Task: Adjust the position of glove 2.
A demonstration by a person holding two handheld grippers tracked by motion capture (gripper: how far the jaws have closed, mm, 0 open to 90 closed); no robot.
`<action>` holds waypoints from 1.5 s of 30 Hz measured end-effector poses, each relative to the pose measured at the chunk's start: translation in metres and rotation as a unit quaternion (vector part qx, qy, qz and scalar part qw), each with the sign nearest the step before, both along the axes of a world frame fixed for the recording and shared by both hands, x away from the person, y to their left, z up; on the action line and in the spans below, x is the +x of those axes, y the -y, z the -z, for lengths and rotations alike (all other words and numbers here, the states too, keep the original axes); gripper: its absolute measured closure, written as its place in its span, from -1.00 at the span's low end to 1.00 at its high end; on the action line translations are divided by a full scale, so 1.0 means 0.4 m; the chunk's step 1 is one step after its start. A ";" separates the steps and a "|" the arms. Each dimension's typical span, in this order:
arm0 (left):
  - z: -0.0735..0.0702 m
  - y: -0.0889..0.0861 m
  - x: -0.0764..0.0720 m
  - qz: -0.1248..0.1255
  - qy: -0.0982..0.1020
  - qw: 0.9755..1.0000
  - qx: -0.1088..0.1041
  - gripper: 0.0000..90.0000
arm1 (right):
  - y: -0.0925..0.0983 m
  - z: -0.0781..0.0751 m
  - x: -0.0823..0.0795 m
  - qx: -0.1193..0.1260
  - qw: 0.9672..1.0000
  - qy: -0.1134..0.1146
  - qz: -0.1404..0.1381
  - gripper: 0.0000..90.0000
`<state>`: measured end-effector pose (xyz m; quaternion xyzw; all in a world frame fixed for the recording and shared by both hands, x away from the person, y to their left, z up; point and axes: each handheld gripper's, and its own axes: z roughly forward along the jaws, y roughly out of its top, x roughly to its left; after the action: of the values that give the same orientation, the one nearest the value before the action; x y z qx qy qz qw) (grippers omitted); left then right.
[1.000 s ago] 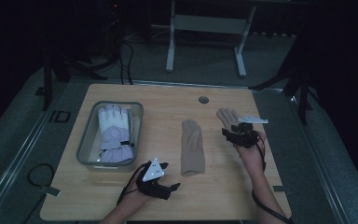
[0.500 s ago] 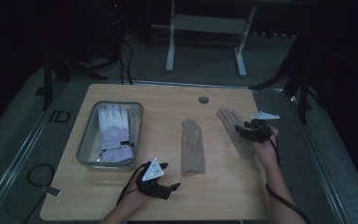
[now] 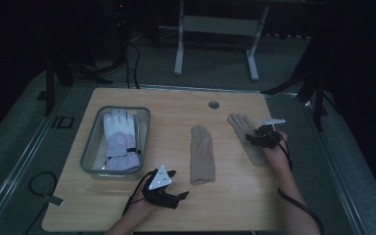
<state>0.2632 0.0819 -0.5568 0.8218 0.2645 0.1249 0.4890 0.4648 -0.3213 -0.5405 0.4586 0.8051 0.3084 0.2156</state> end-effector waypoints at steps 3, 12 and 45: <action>0.000 0.000 -0.001 0.000 -0.001 1.000 0.001 -0.68 | 0.008 0.018 0.000 0.024 1.000 -0.004 0.000 0.27; 0.000 0.001 -0.002 0.000 0.000 1.000 0.000 -0.68 | 0.002 0.019 -0.023 0.043 0.998 0.007 0.050 0.81; -0.001 0.001 -0.002 0.001 0.005 1.000 0.003 -0.68 | -0.019 -0.028 -0.233 0.061 0.979 0.007 0.197 0.78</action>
<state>0.2624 0.0814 -0.5566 0.8228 0.2612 0.1295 0.4879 0.3715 -0.3137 -0.5294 0.6181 0.6775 0.3114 0.2492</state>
